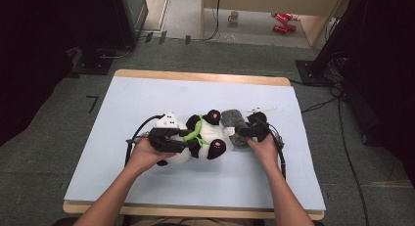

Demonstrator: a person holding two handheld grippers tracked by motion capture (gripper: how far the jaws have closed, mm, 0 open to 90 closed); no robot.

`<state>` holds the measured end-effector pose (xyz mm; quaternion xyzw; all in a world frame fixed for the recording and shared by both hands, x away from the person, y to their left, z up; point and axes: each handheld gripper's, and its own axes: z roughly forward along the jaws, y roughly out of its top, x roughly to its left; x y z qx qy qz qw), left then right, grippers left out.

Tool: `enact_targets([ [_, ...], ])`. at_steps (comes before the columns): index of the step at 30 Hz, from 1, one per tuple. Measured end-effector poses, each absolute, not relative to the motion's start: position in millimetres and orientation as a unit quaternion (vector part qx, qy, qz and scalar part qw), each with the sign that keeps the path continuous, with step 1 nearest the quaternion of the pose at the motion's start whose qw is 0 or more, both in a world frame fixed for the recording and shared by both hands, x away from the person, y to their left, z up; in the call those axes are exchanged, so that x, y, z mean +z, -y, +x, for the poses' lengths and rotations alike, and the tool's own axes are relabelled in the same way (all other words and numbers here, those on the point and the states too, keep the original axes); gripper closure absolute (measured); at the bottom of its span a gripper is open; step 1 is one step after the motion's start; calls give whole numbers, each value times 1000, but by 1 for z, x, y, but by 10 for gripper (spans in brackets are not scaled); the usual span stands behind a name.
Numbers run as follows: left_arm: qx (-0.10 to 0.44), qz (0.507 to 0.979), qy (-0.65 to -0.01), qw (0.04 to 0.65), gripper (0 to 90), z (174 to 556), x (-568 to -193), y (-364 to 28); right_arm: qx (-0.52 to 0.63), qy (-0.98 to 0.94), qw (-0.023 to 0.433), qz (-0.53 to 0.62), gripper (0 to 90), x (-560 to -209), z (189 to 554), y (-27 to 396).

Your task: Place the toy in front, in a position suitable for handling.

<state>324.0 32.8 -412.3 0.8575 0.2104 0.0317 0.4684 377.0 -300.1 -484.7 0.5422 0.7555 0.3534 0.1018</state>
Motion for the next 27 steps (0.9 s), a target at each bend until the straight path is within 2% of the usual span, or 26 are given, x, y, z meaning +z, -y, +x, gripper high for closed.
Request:
enact_targets([
  [4,27,859,-210,466,471,323,-411,-32,357,-755,96,542,698,-481,377,299],
  [7,23,861,-209,463,438,322,-409,-32,345,-758,108,543,741,-475,374,301],
  [13,30,857,-213,468,400,318,-404,-39,346,-742,114,562,754,-461,370,312],
  [21,54,841,-247,479,364,322,-394,-68,365,-726,108,573,754,-439,365,322],
  [27,70,831,-273,479,372,324,-393,-89,379,-715,98,579,761,-413,360,325],
])
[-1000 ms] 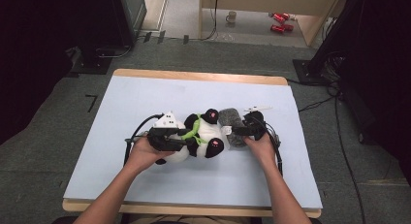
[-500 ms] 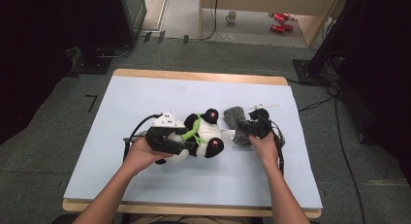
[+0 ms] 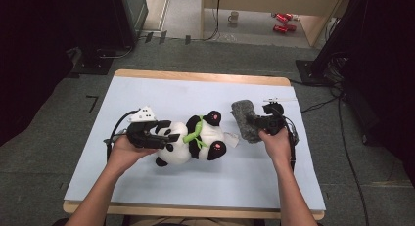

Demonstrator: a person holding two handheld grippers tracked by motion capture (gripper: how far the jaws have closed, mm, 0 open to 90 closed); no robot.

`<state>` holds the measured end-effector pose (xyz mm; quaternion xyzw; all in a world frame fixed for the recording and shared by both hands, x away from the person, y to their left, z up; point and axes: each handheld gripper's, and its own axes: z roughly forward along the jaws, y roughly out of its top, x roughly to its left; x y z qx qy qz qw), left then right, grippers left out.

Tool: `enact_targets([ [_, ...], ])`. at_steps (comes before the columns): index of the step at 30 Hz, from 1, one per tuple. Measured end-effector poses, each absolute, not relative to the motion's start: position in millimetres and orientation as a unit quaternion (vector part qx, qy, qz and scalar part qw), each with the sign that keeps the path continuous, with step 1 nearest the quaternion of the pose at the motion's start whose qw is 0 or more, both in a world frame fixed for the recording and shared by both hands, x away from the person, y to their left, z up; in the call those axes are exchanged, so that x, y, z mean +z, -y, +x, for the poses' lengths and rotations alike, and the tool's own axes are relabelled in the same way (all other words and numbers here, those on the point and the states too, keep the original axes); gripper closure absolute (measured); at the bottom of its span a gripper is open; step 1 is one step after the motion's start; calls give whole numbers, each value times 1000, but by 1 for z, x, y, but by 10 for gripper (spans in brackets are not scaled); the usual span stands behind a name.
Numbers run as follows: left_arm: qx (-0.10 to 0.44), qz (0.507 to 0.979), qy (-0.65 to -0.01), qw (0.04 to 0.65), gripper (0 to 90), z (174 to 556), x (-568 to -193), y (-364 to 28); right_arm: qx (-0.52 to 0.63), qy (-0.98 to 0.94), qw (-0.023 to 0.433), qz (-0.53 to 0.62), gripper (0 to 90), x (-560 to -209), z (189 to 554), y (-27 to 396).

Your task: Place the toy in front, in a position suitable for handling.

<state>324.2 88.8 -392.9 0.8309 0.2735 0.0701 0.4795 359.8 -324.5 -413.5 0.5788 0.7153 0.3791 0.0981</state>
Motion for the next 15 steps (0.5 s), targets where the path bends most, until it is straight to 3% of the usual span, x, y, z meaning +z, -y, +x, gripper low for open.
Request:
enact_targets([
  [6,80,820,-299,481,373,321,-400,-112,395,-722,113,556,761,-388,355,318],
  [15,75,815,-323,475,362,315,-418,-131,412,-738,89,527,761,-361,358,294],
])
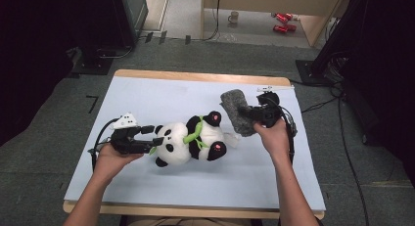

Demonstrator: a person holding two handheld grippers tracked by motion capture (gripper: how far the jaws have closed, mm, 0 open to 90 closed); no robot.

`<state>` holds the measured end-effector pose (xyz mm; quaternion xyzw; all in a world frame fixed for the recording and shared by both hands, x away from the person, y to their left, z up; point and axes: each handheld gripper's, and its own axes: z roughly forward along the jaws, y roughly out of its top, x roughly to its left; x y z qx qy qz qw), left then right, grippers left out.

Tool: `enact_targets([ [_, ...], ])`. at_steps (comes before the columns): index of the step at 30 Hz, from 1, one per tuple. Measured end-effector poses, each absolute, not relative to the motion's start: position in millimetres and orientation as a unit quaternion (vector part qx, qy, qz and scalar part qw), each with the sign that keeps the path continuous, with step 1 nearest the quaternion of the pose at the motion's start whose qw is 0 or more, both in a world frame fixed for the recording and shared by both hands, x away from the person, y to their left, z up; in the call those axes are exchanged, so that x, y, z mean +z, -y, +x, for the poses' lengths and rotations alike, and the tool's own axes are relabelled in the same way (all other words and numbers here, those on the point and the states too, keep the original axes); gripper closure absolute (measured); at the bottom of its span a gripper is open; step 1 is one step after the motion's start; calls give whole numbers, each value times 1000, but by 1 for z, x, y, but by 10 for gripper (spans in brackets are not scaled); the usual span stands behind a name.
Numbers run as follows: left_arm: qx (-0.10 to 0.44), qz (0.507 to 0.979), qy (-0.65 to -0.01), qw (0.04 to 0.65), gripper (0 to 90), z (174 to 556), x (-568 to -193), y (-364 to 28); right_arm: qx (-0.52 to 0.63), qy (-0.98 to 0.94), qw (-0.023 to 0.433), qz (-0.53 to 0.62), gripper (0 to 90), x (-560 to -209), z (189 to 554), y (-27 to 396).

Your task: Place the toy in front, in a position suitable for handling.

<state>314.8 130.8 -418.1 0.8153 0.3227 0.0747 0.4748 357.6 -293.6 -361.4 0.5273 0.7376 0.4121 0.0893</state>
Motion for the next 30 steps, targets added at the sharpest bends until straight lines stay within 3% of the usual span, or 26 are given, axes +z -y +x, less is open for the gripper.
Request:
enact_targets([
  [12,56,826,-315,464,344,310,-436,-127,429,-768,71,470,760,-329,357,247],
  [19,52,826,-307,471,340,311,-444,-121,433,-783,49,445,759,-329,361,220],
  [27,42,819,-295,490,455,318,-447,-115,422,-803,30,420,760,-341,363,190],
  [30,45,816,-299,493,459,319,-447,-114,423,-807,19,413,759,-345,365,180],
])
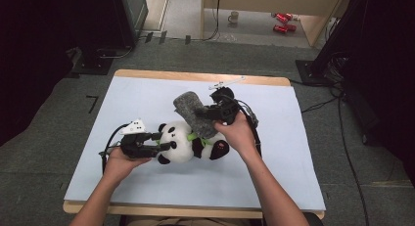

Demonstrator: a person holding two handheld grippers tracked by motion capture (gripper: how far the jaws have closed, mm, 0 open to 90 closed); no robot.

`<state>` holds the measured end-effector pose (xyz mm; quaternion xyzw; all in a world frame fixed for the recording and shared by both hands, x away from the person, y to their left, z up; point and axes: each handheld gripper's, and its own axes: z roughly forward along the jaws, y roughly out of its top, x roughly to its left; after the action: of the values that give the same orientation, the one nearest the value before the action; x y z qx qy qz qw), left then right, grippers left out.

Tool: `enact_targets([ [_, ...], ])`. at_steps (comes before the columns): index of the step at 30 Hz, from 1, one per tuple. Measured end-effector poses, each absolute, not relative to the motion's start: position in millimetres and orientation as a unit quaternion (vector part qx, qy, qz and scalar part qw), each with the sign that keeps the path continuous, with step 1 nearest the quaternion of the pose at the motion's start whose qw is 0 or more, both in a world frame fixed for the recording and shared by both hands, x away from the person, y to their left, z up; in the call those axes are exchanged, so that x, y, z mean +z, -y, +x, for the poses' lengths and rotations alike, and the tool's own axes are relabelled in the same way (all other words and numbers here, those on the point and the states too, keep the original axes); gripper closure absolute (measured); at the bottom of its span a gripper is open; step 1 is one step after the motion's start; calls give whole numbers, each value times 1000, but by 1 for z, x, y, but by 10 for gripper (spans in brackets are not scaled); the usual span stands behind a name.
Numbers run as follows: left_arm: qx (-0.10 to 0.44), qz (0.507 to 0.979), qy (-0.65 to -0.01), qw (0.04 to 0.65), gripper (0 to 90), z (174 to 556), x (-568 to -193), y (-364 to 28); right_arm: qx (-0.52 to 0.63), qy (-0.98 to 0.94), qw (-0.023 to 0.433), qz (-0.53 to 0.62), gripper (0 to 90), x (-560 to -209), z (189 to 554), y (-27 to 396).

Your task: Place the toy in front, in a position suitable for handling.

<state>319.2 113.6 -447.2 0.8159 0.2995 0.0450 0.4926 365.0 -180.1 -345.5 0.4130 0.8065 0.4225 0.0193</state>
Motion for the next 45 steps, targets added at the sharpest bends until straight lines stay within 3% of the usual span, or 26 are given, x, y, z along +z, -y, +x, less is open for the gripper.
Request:
enact_targets([
  [8,56,815,-295,496,470,315,-448,-114,419,-823,10,384,759,-343,372,141],
  [13,61,815,-306,489,515,312,-445,-115,397,-840,2,370,759,-352,378,107],
  [19,59,818,-316,476,593,311,-446,-115,326,-871,24,367,762,-376,381,85],
  [31,31,818,-327,473,633,321,-446,-113,289,-869,82,394,767,-380,381,121],
  [35,31,817,-320,479,632,322,-447,-113,312,-852,66,415,768,-382,381,147],
  [45,15,808,-322,493,614,325,-451,-116,338,-829,83,438,766,-374,372,176],
])
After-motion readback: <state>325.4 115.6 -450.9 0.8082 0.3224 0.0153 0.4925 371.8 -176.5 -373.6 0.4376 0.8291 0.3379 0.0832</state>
